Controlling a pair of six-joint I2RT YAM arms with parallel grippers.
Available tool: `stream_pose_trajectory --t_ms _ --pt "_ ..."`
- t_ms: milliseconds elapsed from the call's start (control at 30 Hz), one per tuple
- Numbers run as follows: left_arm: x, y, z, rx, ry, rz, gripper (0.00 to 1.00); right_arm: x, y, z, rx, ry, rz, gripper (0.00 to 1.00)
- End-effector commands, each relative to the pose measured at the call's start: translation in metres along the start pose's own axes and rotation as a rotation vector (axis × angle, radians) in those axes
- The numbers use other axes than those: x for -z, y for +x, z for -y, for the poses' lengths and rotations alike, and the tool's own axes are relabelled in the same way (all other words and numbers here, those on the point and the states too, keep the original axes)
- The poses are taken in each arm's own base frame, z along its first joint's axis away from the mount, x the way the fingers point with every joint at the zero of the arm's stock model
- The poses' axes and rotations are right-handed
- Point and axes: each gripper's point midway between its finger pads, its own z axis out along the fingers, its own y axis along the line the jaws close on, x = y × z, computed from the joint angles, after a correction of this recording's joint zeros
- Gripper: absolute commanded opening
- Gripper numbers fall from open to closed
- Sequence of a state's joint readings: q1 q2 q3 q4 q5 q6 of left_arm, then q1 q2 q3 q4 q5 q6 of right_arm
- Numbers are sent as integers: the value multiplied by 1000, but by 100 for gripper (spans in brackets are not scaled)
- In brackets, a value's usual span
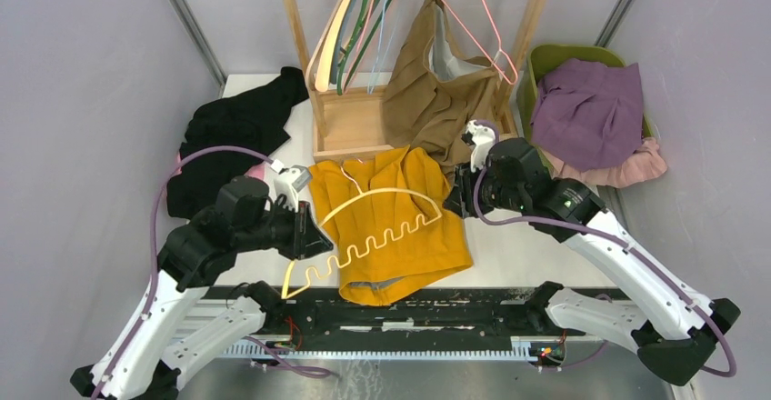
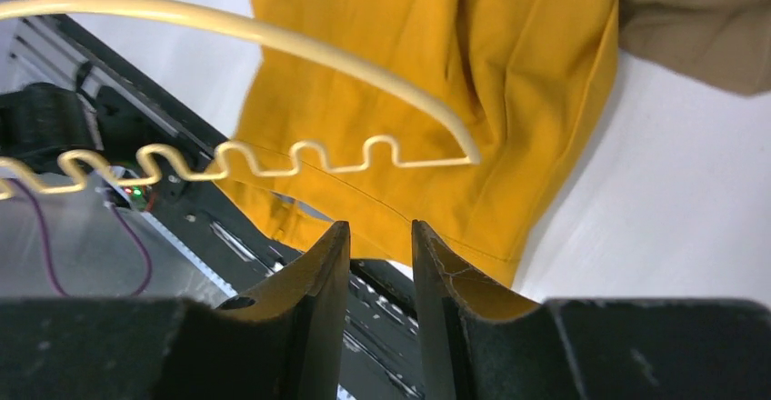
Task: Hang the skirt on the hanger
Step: Hang the skirt on the hanger.
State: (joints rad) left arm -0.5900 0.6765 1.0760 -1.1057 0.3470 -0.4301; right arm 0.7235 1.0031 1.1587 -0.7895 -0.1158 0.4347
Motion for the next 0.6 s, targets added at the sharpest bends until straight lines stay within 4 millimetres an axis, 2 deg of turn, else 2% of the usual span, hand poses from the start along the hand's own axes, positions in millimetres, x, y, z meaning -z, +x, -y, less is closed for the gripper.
stream_pose_trajectory --t_ms 0,100,200,367,567 --pt "2 0 31 -1 154 -2 3 -7 32 19 -54 60 -62 37" --pt "3 13 27 20 138 -38 3 -16 56 27 -76 63 -101 38" --pt "9 19 19 35 86 -46 3 -24 71 26 -80 29 -138 39" --pt "23 17 -2 50 -65 -26 3 -32 78 13 -59 -61 -168 40" --pt "42 25 -9 79 -144 -67 3 -43 87 -8 29 -140 -229 40"
